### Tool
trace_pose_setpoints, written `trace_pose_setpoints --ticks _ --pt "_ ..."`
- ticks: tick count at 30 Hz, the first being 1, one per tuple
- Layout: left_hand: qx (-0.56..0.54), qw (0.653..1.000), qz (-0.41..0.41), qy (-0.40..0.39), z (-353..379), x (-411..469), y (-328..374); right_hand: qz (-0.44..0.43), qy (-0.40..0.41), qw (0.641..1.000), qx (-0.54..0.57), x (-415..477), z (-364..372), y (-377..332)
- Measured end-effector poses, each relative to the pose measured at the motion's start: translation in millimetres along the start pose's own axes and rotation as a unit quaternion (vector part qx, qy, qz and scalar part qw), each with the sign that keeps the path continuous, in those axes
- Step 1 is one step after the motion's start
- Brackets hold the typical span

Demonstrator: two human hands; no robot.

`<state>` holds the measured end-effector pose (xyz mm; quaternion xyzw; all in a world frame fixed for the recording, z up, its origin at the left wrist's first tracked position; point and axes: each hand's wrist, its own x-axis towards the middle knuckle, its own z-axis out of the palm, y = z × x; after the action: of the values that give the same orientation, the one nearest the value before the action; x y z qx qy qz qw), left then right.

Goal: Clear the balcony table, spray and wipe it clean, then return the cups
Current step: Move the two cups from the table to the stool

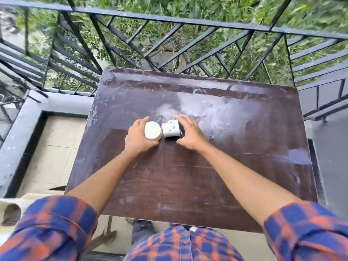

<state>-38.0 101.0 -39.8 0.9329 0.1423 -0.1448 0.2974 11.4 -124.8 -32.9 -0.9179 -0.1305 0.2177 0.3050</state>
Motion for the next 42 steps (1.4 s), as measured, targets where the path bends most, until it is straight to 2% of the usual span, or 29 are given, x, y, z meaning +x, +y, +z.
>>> trace_pose_setpoints --ticks 5,13,17,21,24,27,30,34,39,42 --pt "-0.009 1.000 -0.003 0.016 1.2 0.4 7.4 -0.037 -0.047 0.998 -0.037 19.6 6.8 0.1" --pt "-0.116 0.989 -0.033 0.085 -10.5 -42.1 -26.9 -0.007 0.050 0.999 -0.002 1.5 20.1 -11.8" --pt "-0.223 0.959 -0.086 0.154 -25.0 -101.6 -65.6 -0.013 0.075 0.996 0.049 -29.3 37.2 -33.0" --pt "-0.276 0.919 -0.168 0.227 -30.8 -180.4 -124.2 -0.010 0.071 0.988 0.133 -63.9 72.7 -69.0" --pt "-0.324 0.881 -0.244 0.244 -23.7 -237.3 -170.9 -0.018 0.021 0.980 0.197 -81.2 110.6 -102.1" --pt "-0.348 0.850 -0.308 0.248 -10.0 -281.1 -214.6 -0.051 -0.043 0.976 0.206 -95.1 150.2 -136.8" --pt "-0.355 0.819 -0.363 0.265 -9.2 -311.6 -235.3 -0.100 -0.105 0.976 0.160 -104.9 188.6 -178.6" --pt "-0.382 0.754 -0.440 0.303 7.0 -340.6 -268.1 -0.160 -0.214 0.959 0.097 -107.0 236.5 -236.2" --pt "-0.375 0.718 -0.496 0.313 28.8 -359.3 -310.3 -0.230 -0.292 0.928 -0.025 -93.2 290.0 -297.1" --pt "-0.403 0.702 -0.505 0.298 31.5 -362.5 -332.7 -0.260 -0.344 0.896 -0.104 -79.9 327.2 -325.7"
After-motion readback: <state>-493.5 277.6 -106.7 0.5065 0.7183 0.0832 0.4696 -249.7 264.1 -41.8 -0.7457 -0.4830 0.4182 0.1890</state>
